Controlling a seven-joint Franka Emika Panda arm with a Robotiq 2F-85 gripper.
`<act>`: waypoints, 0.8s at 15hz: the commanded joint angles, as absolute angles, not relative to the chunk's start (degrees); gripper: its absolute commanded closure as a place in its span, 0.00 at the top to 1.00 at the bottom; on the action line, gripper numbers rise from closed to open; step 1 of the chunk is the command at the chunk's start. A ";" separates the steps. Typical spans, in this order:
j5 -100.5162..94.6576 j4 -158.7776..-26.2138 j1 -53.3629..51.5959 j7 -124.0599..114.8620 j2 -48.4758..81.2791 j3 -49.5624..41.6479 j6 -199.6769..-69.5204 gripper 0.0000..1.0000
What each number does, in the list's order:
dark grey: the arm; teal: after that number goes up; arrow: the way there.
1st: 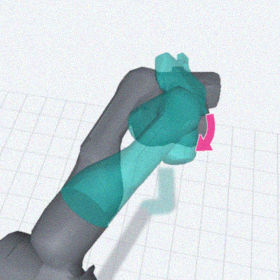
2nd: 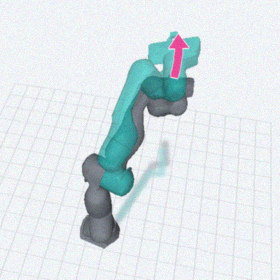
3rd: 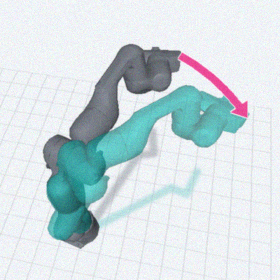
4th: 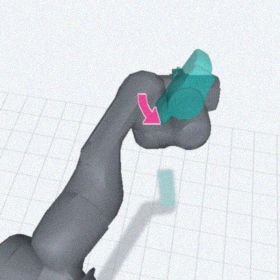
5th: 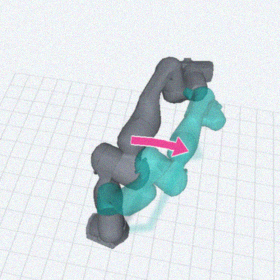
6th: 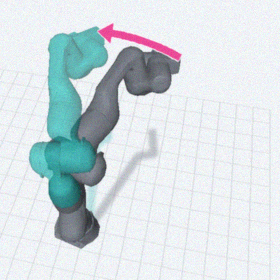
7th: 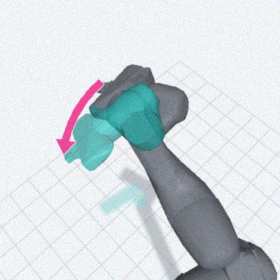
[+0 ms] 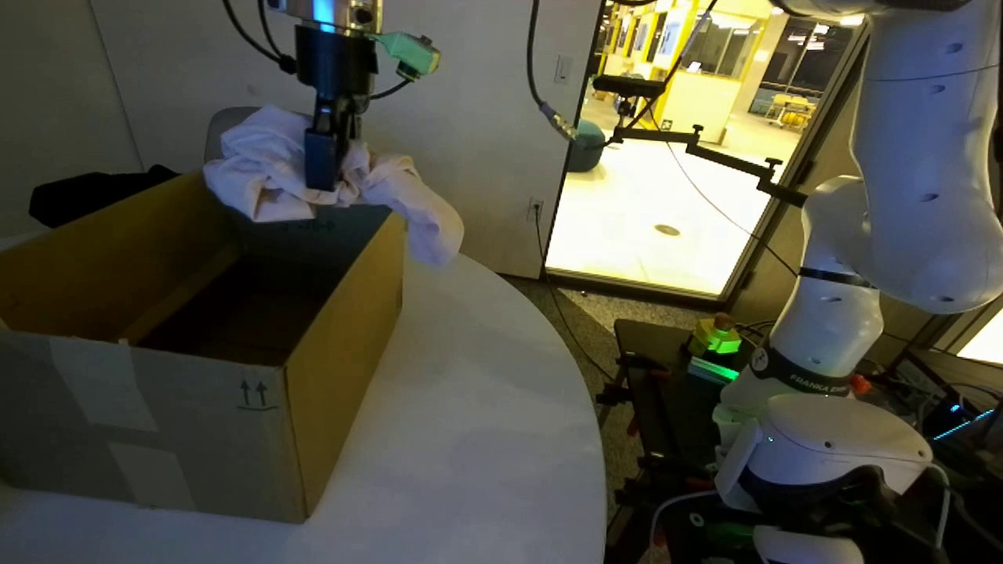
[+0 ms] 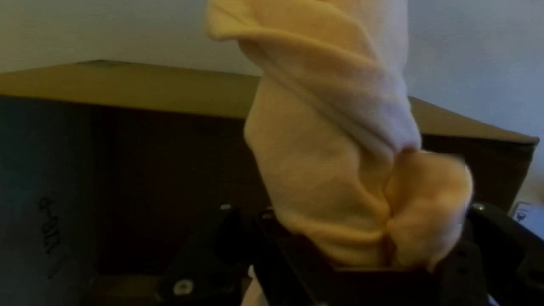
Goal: Put the marker in the cloth and wrap it
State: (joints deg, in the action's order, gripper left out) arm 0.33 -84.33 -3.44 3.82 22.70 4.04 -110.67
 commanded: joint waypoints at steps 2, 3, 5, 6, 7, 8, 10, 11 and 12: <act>1.24 -67.65 -6.38 -4.87 36.00 3.93 -114.43 0.00; 1.23 -65.04 -6.96 -6.96 38.23 3.68 -115.53 0.00; 0.03 -60.56 -8.69 -10.93 42.49 2.90 -117.41 0.00; -0.34 -58.90 -9.34 -11.85 44.23 2.64 -116.92 0.01; -0.58 -57.32 -9.71 -12.38 45.34 2.35 -115.55 0.26; -0.69 -56.04 -9.97 -12.25 46.32 2.24 -114.35 0.26; -0.52 -55.07 -10.12 -11.45 46.78 2.21 -111.79 0.36; -0.37 -55.23 -9.92 -10.46 46.17 2.34 -109.74 0.43; -0.31 -55.19 -9.73 -9.74 45.64 2.45 -107.37 0.52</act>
State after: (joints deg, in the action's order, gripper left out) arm 0.12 -59.65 -9.57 -10.68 45.15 2.80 -113.63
